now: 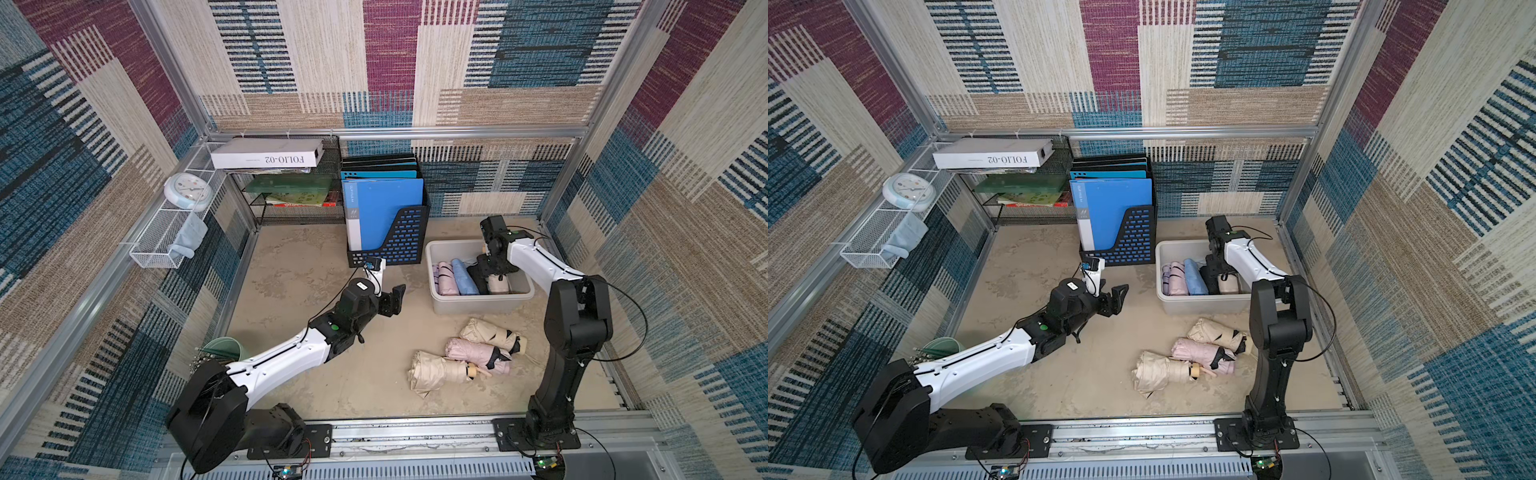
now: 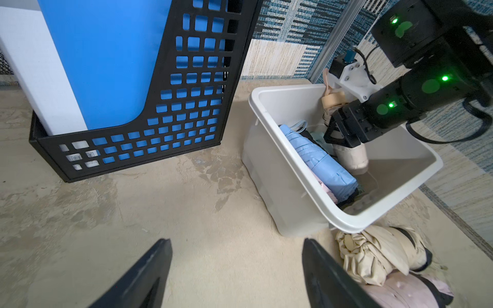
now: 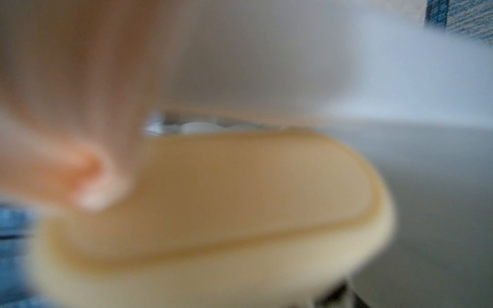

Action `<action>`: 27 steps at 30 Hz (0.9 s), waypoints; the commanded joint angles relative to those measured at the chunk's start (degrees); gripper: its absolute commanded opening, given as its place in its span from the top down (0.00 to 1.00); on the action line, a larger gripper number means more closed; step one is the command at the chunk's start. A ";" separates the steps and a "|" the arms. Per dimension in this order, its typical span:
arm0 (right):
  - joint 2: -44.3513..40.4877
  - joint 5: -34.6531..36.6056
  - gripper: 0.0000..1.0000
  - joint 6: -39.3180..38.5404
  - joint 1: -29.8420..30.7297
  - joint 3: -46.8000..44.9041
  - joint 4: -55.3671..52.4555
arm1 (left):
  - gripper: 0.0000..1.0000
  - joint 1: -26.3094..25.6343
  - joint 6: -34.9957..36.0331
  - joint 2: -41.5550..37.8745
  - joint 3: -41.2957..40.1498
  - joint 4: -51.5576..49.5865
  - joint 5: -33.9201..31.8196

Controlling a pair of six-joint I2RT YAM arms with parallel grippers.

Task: Put the umbrella into the storage box
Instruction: Place the umbrella in the storage box.

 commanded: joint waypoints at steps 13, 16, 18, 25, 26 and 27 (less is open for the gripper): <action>-3.84 -2.96 0.43 4.78 -0.81 -2.23 1.05 | 0.22 0.13 8.76 -2.87 -1.00 -4.49 10.14; -5.09 -3.31 0.47 5.67 -0.91 -3.65 2.15 | 0.23 -0.04 9.94 -4.09 -1.54 -5.77 11.33; -5.19 -4.12 0.51 5.94 -1.36 -5.11 2.93 | 0.23 -0.13 9.78 -4.74 -2.26 -5.71 11.65; -5.47 -6.48 0.52 6.90 -1.91 -5.24 4.28 | 0.24 -2.06 11.79 -6.39 -2.80 -7.24 14.52; -6.08 -7.59 0.51 6.85 -1.85 -5.09 4.38 | 0.24 -2.87 13.07 -6.46 -2.63 -8.01 15.44; -6.93 -8.78 0.48 6.95 -1.84 -5.06 4.51 | 0.24 -3.64 14.27 -6.53 -2.38 -8.69 16.30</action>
